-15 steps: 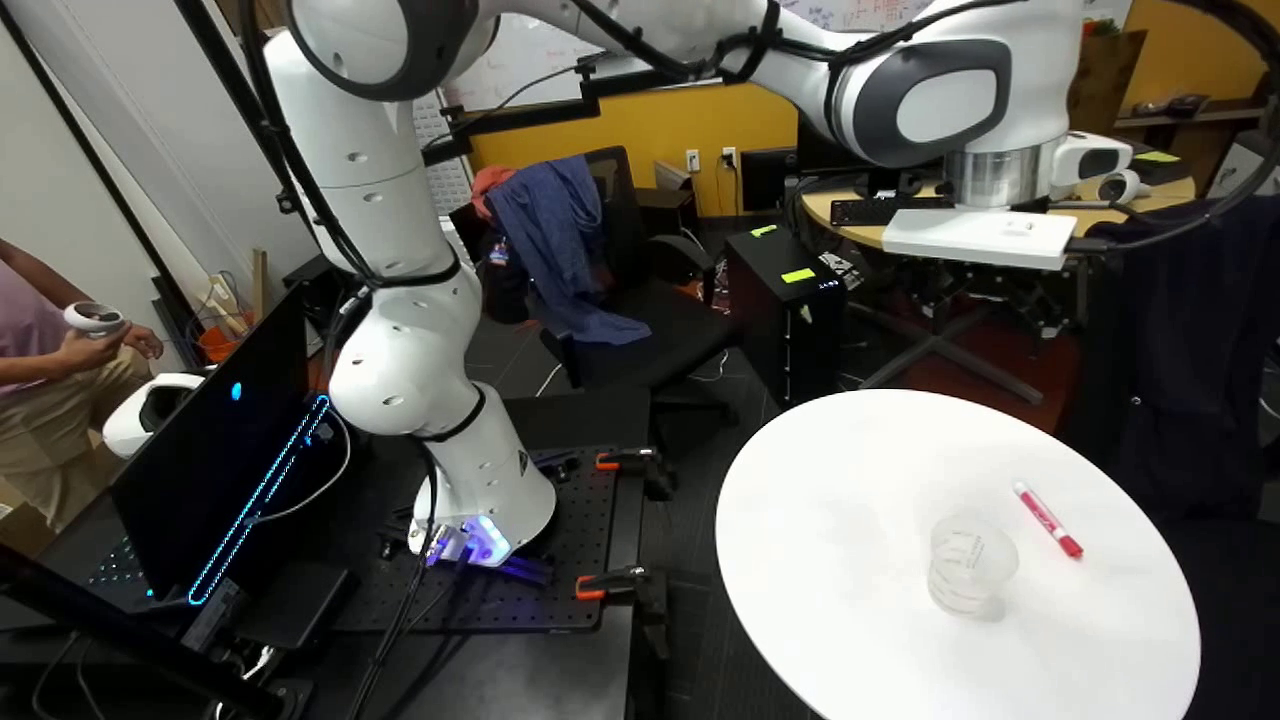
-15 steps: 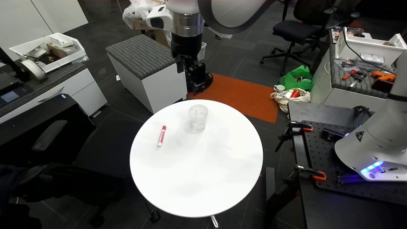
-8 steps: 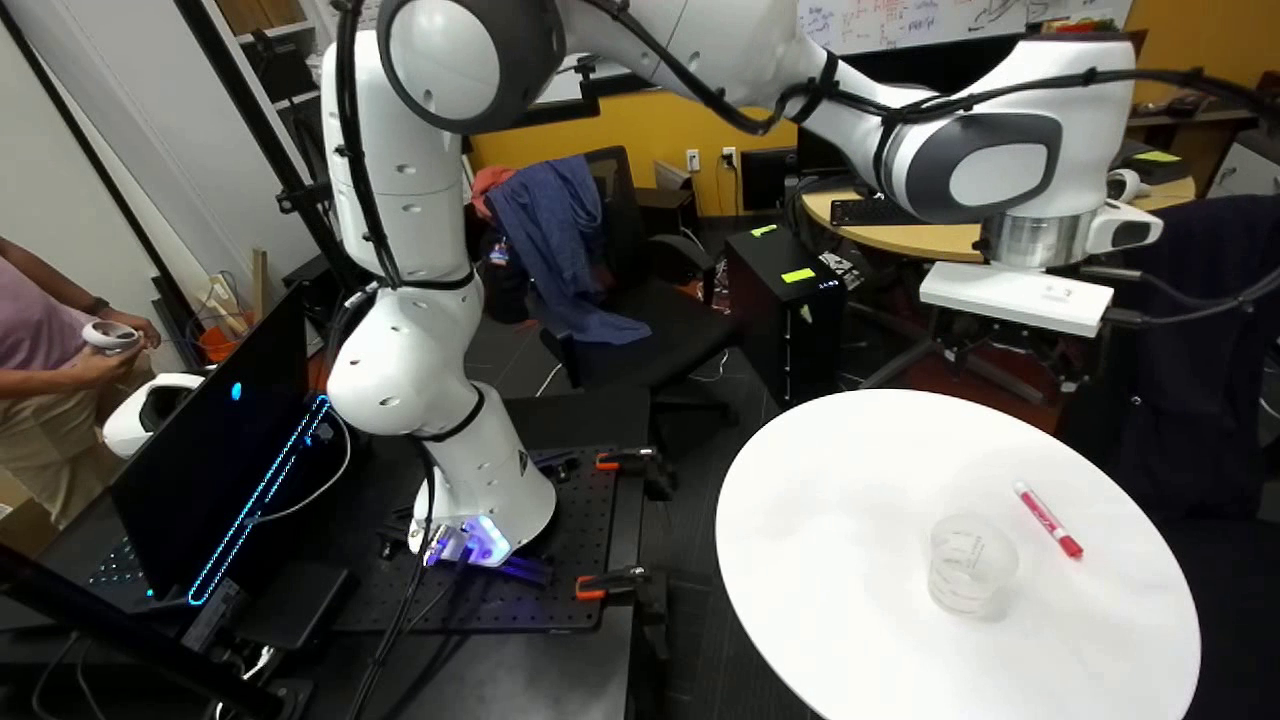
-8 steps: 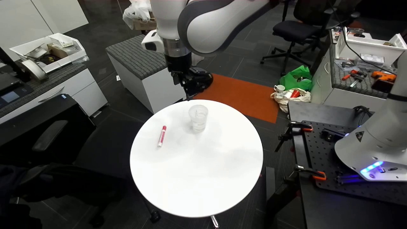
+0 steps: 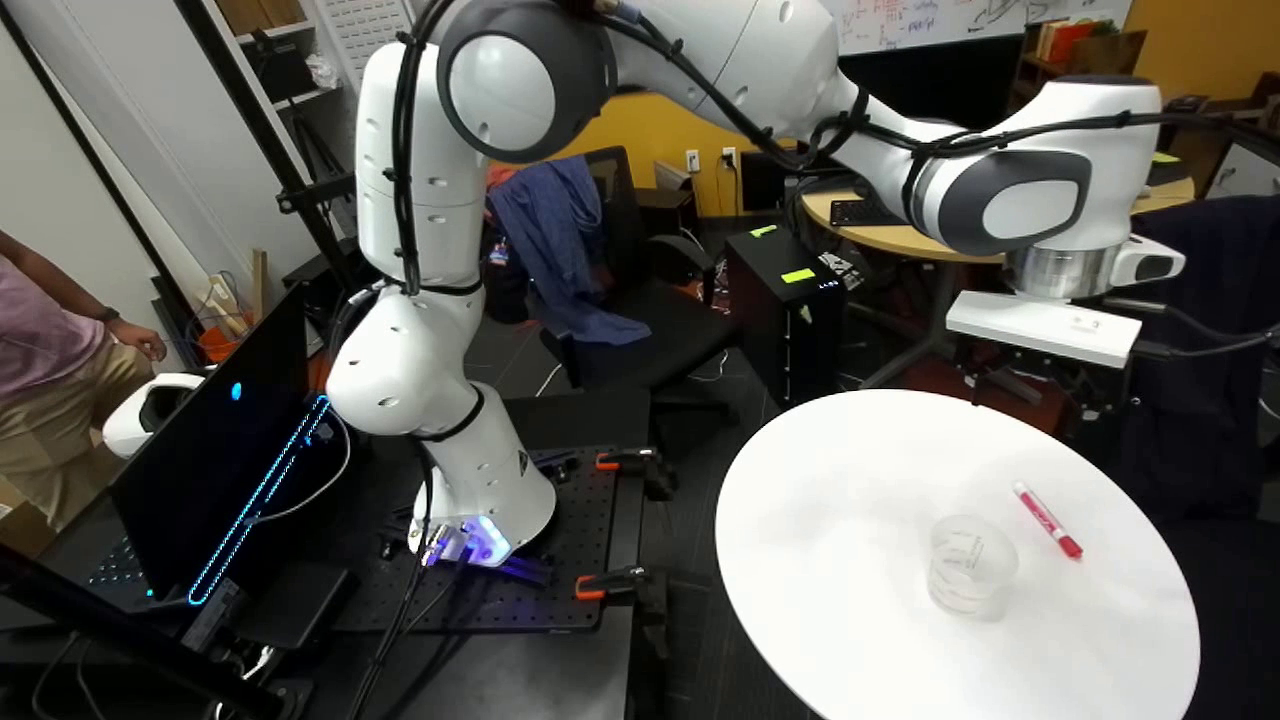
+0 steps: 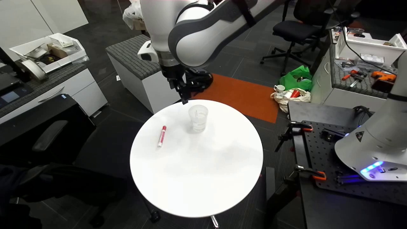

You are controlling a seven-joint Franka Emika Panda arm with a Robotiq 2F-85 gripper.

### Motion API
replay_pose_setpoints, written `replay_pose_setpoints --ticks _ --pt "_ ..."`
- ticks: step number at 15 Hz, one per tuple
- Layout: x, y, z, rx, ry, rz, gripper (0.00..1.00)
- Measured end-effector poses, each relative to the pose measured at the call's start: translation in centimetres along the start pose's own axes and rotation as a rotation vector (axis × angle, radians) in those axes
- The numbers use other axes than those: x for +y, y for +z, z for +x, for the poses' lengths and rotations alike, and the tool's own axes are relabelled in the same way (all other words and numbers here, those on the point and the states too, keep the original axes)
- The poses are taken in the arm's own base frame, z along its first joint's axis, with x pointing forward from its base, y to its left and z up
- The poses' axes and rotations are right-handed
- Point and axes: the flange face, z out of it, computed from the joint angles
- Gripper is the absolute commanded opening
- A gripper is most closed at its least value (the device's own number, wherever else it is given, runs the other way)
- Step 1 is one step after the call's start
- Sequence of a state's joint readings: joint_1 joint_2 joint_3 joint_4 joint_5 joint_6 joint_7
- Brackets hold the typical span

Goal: Get the marker from the table and place it in the colorless cup

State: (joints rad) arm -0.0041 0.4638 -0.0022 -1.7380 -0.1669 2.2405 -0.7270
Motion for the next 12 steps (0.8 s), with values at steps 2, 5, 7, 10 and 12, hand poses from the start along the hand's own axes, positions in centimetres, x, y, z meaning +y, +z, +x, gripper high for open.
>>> replay_pose_setpoints --ticks 2,5,7,10,12 --pt "0.1 -0.1 0.0 0.001 0.001 -0.002 1.0" --pt "0.1 -0.1 0.0 -0.001 0.001 -0.002 1.0" --pt "0.3 0.4 -0.2 -0.017 0.008 -0.011 1.0" --pt "1.1 1.3 -0.4 -0.035 0.013 -0.056 1.0" --pt "1.6 1.9 -0.3 -0.037 -0.009 -0.096 1.0"
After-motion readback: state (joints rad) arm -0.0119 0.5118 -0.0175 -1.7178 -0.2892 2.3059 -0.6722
